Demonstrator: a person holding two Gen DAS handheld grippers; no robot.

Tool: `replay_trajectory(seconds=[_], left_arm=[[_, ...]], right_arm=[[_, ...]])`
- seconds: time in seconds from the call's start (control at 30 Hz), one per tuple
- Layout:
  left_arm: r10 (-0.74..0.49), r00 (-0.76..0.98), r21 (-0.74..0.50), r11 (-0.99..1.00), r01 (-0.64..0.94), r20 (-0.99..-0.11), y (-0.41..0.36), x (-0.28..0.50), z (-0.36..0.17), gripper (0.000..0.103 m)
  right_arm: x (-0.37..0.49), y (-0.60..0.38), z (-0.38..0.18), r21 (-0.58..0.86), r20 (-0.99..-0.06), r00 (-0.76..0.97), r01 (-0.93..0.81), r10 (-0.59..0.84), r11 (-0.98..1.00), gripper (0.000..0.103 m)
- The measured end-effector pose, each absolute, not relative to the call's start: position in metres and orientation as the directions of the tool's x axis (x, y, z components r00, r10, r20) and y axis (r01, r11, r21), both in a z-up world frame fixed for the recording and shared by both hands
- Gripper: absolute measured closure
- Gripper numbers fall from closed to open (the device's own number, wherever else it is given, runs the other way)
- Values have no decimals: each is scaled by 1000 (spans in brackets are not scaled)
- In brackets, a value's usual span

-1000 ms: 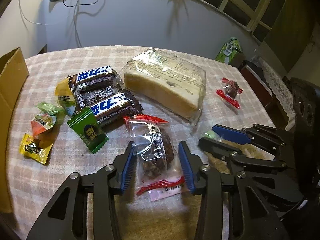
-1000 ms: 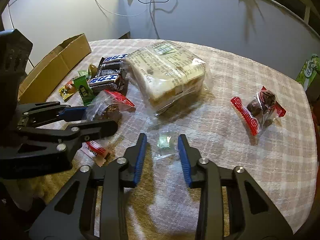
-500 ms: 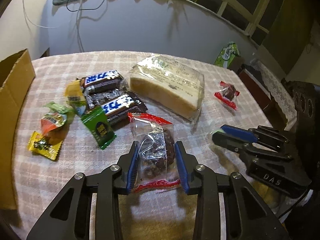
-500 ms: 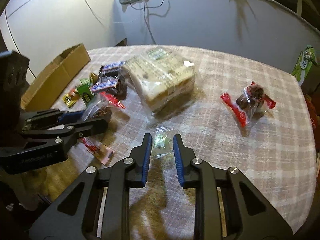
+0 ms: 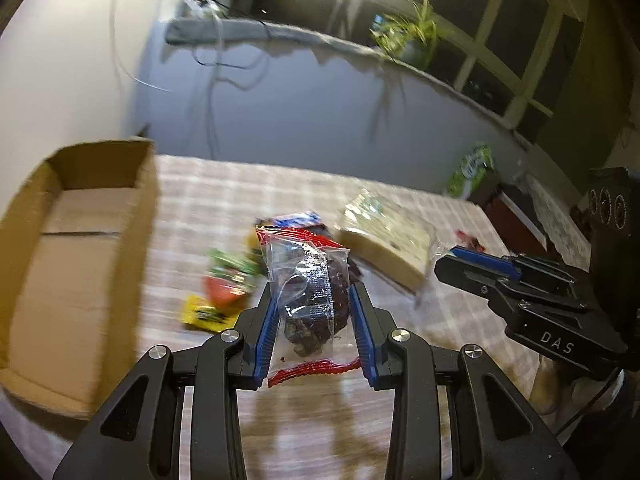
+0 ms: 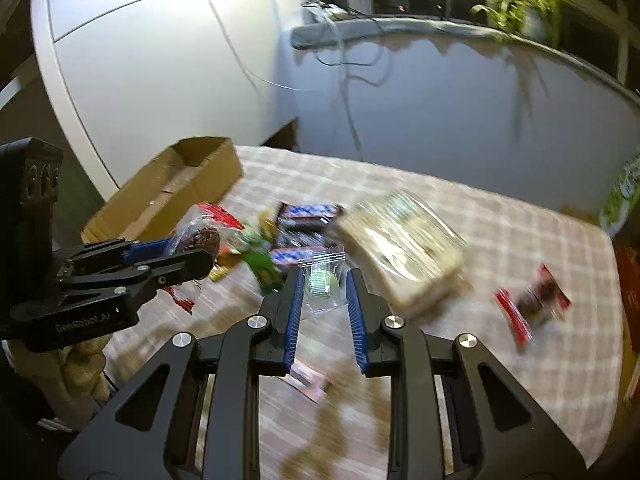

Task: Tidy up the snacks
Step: 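Carry both held packets over the cardboard box and open both tools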

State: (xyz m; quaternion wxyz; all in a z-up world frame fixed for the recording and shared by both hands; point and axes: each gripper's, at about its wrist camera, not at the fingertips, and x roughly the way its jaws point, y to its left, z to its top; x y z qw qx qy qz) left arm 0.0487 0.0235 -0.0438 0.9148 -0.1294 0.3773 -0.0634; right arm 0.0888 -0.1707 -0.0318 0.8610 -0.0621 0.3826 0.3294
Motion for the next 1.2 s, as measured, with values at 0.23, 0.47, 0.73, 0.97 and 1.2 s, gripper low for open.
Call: replay_trajectory(seconds=[0.23, 0.47, 0.73, 0.97, 1.2], left_arm=[[-150, 747, -280, 959, -51, -648, 64, 35, -30, 69], [-85, 767, -271, 955, -118, -635, 100, 20, -26, 69], [-32, 769, -273, 944, -188, -638, 141, 6, -30, 69], [2, 758, -275, 931, -239, -652, 168, -3, -38, 69], [16, 758, -280, 924, -259, -652, 181, -6, -40, 69]], right_arm=[[87, -124, -26, 137, -686, 467, -671, 558, 729, 80], [92, -71, -17, 122, -674, 442, -724, 592, 679, 80], [99, -5, -16, 102, -672, 410, -773, 616, 626, 80], [100, 42, -25, 103, -691, 359, -810, 627, 577, 80], [100, 61, -31, 110, -698, 339, -819, 630, 563, 80]])
